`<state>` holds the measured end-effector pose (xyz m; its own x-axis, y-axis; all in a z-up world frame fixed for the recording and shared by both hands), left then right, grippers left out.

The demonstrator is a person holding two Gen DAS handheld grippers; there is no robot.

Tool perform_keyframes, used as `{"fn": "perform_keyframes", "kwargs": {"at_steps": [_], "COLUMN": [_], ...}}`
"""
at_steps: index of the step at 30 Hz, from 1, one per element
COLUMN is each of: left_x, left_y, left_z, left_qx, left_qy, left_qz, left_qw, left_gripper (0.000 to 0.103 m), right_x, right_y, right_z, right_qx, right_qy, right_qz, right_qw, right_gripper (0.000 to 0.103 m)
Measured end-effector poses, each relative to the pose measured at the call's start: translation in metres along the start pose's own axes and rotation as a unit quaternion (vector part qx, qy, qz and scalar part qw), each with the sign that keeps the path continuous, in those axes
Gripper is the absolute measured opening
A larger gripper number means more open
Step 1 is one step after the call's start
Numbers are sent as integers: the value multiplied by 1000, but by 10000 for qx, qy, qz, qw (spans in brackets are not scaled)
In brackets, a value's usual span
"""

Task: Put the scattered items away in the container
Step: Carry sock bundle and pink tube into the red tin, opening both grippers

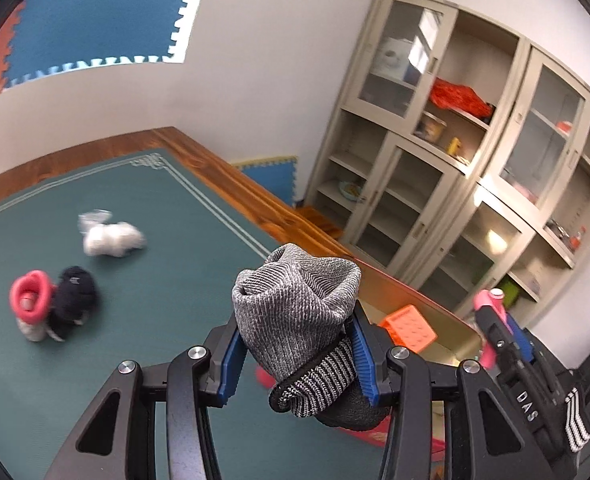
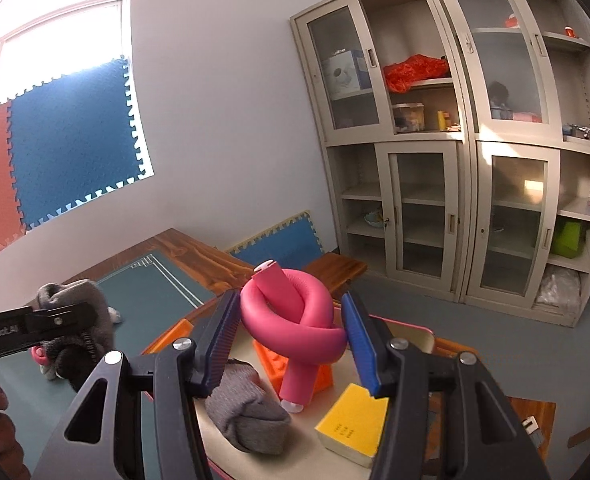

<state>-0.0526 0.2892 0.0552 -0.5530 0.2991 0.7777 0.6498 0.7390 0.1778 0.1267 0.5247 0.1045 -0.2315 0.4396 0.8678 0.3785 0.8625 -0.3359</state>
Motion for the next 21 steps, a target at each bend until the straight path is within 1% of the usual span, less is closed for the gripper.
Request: {"fn": "perform_keyframes", "kwargs": {"at_steps": [7,11,14,21], "left_x": [6,7,3,0], "left_y": [39,54,60,58], "left_z": [20,31,36,38], "left_qx": [-320,-431,-434,-424], "left_qy": [-96,-166,-230,-284], "left_qz": [150,256,335,314], "left_qw": [9993,9986,9982,9982], "left_gripper": [49,49,49,49], "right_x": [2,3,3,2], "right_y": [13,18,21,20], "right_z": [-1,-3,-4,-3], "right_qx": [-48,-70,-83,-62], "right_qy": [-4,7,19,1], "right_qz": [14,30,47,60], "right_qw": [10000,10000,10000,10000], "right_gripper": [57,57,57,57]}}
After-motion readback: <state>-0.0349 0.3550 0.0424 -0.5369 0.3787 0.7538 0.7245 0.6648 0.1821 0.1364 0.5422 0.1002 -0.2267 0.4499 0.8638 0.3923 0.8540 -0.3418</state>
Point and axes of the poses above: each gripper's, at about its wrist camera, not at the fingertips, and z roughly the way its jaws point, y to its right, x to its top, the point moved 7 cm from there along z, roughly the way its jaws point, and after that the axes turned 9 degrees about z, right-handed, at the moved point
